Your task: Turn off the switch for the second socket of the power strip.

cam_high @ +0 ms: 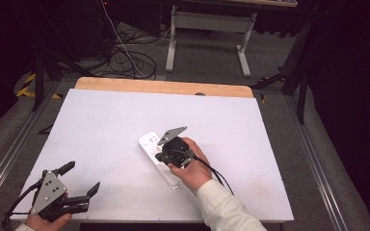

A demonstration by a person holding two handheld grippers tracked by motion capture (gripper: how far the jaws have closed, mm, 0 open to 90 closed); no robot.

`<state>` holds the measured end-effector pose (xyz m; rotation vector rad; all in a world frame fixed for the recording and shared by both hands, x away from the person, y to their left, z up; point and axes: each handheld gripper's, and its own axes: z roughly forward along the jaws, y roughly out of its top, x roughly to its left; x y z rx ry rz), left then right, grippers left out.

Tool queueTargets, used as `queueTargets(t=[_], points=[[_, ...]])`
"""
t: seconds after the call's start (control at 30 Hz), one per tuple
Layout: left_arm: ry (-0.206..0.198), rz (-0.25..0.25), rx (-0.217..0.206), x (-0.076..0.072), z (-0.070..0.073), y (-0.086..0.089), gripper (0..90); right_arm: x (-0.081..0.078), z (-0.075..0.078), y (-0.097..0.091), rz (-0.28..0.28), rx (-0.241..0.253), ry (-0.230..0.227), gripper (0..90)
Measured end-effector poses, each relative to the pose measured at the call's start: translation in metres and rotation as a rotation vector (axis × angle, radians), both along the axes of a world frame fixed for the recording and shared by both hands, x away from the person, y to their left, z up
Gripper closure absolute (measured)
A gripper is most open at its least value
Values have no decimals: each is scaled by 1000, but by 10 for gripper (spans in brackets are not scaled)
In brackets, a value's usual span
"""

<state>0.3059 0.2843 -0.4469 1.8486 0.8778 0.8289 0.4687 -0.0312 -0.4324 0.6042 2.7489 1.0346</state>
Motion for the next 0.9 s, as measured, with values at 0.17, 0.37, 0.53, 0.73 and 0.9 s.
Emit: queueTargets(t=[0.17, 0.37, 0.53, 0.73, 0.9], points=[[0, 0, 2, 0, 0, 0, 73, 0, -6, 2, 2, -21, -15, 900], [-2, 0, 4, 0, 0, 0, 73, 0, -10, 2, -4, -24, -19, 900], [-2, 3, 5, 0, 0, 0, 73, -1, -12, 2, -14, -36, -35, 900], [4, 0, 4, 0, 0, -1, 73, -3, -14, 3, -12, -44, -41, 900], [3, 3, 6, 0, 0, -1, 73, -4, -15, 3, -14, -48, -53, 900]])
